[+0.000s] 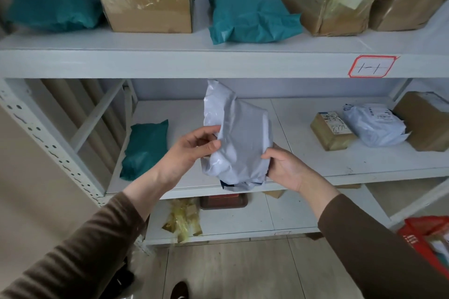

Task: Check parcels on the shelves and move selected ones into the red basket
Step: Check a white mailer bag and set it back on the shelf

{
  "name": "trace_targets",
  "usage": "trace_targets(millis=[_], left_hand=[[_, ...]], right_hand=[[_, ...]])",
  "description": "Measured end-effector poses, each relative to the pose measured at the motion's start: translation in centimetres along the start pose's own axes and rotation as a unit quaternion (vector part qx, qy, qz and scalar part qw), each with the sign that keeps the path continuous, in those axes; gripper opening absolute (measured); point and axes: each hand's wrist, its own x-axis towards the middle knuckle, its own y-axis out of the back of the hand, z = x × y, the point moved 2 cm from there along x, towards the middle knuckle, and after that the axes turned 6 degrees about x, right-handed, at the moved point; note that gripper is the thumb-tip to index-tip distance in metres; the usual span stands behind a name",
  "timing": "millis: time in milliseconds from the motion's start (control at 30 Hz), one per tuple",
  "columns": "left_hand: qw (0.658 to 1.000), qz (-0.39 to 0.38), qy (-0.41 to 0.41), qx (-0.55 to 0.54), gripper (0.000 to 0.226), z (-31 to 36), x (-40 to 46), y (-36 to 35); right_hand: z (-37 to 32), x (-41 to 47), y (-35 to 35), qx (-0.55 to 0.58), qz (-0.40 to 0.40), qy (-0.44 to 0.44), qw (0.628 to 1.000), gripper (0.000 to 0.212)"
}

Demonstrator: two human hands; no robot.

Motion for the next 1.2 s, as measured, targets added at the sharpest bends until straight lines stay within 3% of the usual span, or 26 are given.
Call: trace_targets(millis=[133,233,300,400,467,533,633,700,733,767,800,833,867,900,933,1000,1067,1133,1200], left_hand=[[1.000,0.023,0.012,-0.014,0.045,-1.8,-0.4,0.2],[0.994,0.048,0.044,-0.082,0.061,-3.6,-0.8,0.5],[0.989,0.047,0.055,-0.129,0.073,-4.6,-1.0,0.5],[0.967,0.078,0.072,-0.233,0.084,-5.5,-1.0,0.7],[0.945,0.094,0.099,-0.297,0.086,-5.9,-0.9,0.9],[0.937,0.092,0.120,-0.315,0.078,-6.4,-1.1,0.9],[0.929,0.106,0.125,-0.333,0.056,-6.8,-1.3,0.7],[0.927,0.135,0.105,-0.334,0.047,-6.5,-1.6,0.5],[0.932,0.156,0.088,-0.316,0.041,-6.1,-1.7,0.5],[0.939,0.176,0.074,-0.287,0.037,-5.9,-2.0,0.5],[0.950,0.188,0.058,-0.241,0.037,-5.6,-2.3,0.4],[0.965,0.188,0.044,-0.178,0.042,-5.2,-2.7,0.2],[0.977,0.183,0.026,-0.102,0.044,-4.8,-3.0,-0.2],[0.983,0.180,0.002,-0.033,0.041,-4.4,-3.2,-0.6],[0.984,0.174,-0.025,0.026,0.042,-4.1,-3.4,-1.0],[0.976,0.161,-0.081,0.125,0.063,-4.1,-3.4,-1.4],[0.964,0.131,-0.122,0.198,0.085,-4.9,-3.0,-1.3],[0.961,0.098,-0.111,0.235,0.099,-6.3,-2.7,-1.1],[0.963,0.077,-0.064,0.249,0.110,-7.5,-2.6,-0.7]], right_hand=[[0.1,-1.0,-0.9,-0.098,0.036,0.065,0.992,0.068],[0.0,-1.9,-3.0,-0.253,0.050,0.178,0.950,0.068],[0.1,-2.5,-4.3,-0.391,0.064,0.262,0.880,0.073],[0.4,-3.4,-5.7,-0.608,0.081,0.379,0.693,0.069],[0.7,-4.2,-6.9,-0.682,0.084,0.421,0.592,0.069],[1.2,-4.4,-7.4,-0.710,0.101,0.456,0.528,0.071],[1.6,-4.9,-7.6,-0.704,0.151,0.486,0.494,0.066],[1.8,-4.7,-6.9,-0.689,0.156,0.484,0.517,0.055],[2.0,-4.3,-6.4,-0.668,0.143,0.472,0.557,0.051],[2.2,-3.9,-5.9,-0.623,0.122,0.447,0.630,0.047],[2.3,-3.6,-5.5,-0.539,0.094,0.403,0.733,0.044],[2.3,-3.4,-5.3,-0.412,0.073,0.336,0.844,0.042],[2.2,-3.4,-5.1,-0.263,0.065,0.258,0.928,0.040],[2.0,-3.4,-4.9,-0.126,0.065,0.181,0.973,0.037],[1.8,-3.3,-4.5,-0.016,0.053,0.115,0.992,0.032],[1.5,-3.0,-3.6,0.079,0.023,0.042,0.996,0.035],[1.5,-2.7,-2.9,0.052,-0.008,0.022,0.998,0.058],[1.8,-2.0,-2.5,-0.013,-0.030,0.010,0.999,0.070],[2.3,-1.2,-2.4,-0.073,-0.007,0.011,0.997,0.059]])
